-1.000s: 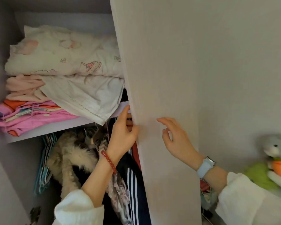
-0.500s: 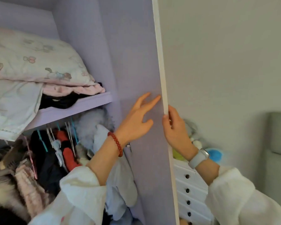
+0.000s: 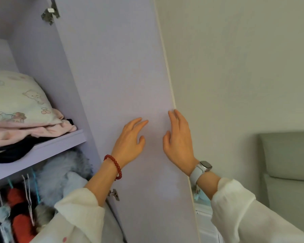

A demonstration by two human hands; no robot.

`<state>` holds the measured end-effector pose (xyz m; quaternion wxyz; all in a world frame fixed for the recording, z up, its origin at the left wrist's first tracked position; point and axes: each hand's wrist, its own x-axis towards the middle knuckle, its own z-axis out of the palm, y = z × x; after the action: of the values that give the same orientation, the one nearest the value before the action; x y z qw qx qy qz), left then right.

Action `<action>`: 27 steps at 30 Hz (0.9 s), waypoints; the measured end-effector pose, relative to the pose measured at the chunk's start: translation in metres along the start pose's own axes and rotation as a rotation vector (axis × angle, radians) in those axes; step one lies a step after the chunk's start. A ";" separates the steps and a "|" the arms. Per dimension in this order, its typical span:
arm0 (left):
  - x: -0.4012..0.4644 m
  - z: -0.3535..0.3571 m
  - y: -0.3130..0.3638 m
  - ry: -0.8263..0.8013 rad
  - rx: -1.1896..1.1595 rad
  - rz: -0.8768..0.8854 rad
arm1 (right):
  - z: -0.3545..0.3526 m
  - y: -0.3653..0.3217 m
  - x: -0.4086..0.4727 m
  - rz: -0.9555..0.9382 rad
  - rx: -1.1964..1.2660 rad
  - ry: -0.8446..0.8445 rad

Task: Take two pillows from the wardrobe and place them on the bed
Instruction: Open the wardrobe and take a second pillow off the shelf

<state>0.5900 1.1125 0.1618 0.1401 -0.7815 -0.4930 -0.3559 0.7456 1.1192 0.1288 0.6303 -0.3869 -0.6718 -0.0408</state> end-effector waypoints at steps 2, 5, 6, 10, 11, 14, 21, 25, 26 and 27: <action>0.002 -0.020 -0.016 0.061 0.063 -0.024 | 0.012 -0.017 0.012 -0.192 -0.046 0.005; 0.001 -0.068 -0.047 0.115 0.209 -0.066 | 0.048 -0.047 0.032 -0.336 0.010 -0.126; -0.001 -0.087 -0.060 0.134 0.265 -0.088 | 0.063 -0.059 0.038 -0.348 0.035 -0.172; -0.018 -0.177 -0.113 0.193 0.500 -0.207 | 0.130 -0.108 0.065 -0.411 0.101 -0.293; -0.024 -0.201 -0.128 0.204 0.566 -0.246 | 0.148 -0.122 0.071 -0.441 0.115 -0.314; -0.045 -0.271 -0.170 0.234 0.748 -0.354 | 0.204 -0.169 0.091 -0.517 0.159 -0.357; -0.097 -0.393 -0.275 0.072 1.163 -0.521 | 0.338 -0.282 0.121 -0.633 0.165 -0.427; -0.107 -0.425 -0.325 -0.050 1.348 -0.558 | 0.402 -0.324 0.125 -0.601 0.087 -0.543; -0.106 -0.429 -0.335 -0.051 1.391 -0.552 | 0.416 -0.330 0.127 -0.580 0.071 -0.538; -0.105 -0.431 -0.345 -0.023 1.417 -0.542 | 0.427 -0.333 0.127 -0.561 0.054 -0.509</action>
<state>0.0826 0.9602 0.3484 0.5112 -0.3596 -0.7799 0.0320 0.2185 1.1782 0.2986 0.4175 -0.1687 -0.8877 -0.0965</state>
